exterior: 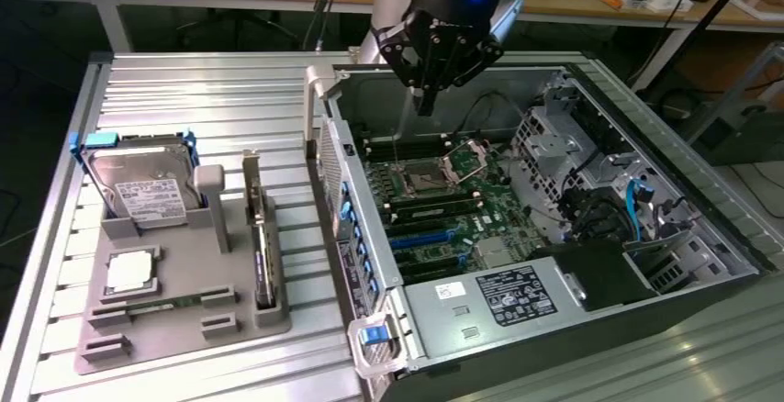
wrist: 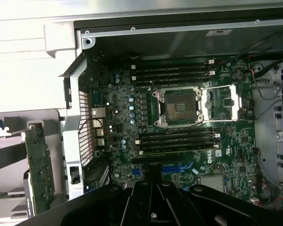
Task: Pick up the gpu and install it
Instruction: 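Reach for the gpu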
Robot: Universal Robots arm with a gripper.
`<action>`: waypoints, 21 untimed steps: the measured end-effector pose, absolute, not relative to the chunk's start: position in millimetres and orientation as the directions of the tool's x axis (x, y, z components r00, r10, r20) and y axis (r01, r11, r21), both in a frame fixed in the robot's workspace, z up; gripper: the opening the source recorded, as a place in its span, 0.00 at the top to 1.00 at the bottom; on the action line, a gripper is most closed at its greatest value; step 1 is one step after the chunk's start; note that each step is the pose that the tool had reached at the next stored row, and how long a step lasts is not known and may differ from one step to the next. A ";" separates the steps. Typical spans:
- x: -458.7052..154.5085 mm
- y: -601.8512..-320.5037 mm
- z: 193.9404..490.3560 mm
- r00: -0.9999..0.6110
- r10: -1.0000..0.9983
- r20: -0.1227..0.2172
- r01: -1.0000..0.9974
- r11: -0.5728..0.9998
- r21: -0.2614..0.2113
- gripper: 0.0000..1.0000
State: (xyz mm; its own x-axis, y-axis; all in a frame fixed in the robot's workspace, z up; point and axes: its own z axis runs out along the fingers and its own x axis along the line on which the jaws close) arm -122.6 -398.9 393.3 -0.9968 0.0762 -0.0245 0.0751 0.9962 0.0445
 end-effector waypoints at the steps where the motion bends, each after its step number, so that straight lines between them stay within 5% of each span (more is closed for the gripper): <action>1: -122.8 -399.0 393.3 -0.997 0.076 -0.024 0.075 0.996 0.045 0.89; 21: -135.6 -399.0 393.3 -0.997 0.076 -0.024 0.075 0.996 0.045 0.89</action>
State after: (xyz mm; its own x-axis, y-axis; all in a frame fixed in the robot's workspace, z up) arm -135.6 -399.0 393.3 -0.9968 0.0763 -0.0244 0.0752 0.9962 0.0445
